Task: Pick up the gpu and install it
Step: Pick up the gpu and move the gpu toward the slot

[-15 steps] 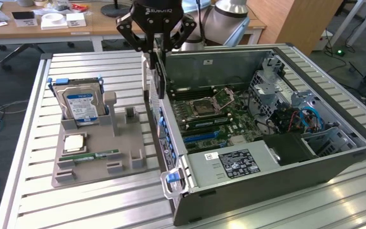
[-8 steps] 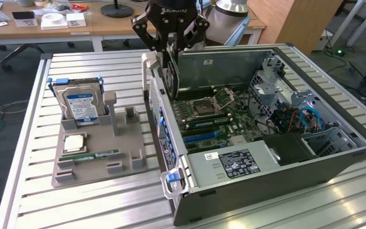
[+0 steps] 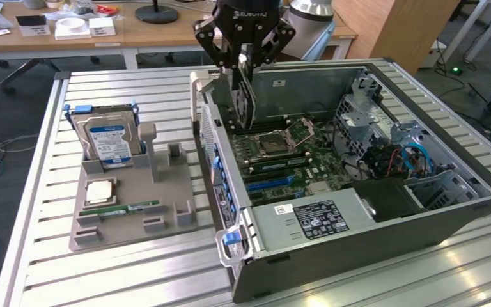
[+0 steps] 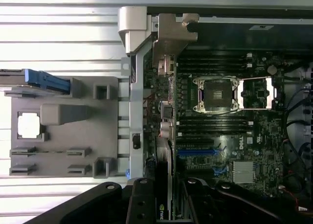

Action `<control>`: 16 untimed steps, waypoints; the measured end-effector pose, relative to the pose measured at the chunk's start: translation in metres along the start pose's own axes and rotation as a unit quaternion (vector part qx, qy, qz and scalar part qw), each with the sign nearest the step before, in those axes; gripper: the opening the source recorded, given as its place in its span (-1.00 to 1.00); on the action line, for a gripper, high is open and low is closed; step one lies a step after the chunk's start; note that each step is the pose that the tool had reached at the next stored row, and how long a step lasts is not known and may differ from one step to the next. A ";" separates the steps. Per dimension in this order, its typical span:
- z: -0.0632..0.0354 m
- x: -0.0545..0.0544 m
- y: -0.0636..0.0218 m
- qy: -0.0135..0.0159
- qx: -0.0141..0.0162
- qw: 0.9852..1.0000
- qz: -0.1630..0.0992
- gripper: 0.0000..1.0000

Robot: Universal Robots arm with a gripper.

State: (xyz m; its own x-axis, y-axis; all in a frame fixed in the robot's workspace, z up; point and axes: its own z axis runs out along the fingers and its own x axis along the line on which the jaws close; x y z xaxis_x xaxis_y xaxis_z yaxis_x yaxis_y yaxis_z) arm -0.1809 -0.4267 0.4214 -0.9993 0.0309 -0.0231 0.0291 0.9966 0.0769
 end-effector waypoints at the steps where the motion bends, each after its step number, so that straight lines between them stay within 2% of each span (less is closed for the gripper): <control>1: 0.0001 -0.003 0.0001 0.000 0.000 1.000 0.000 -0.47; 16: 0.0013 -0.043 0.0021 0.000 -0.002 1.000 0.000 -0.47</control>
State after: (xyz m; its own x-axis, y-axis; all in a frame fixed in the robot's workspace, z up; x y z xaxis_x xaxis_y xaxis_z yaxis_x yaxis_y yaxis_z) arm -0.1374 -0.4258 0.4212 -0.9993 0.0309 -0.0231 0.0289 0.9963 0.0810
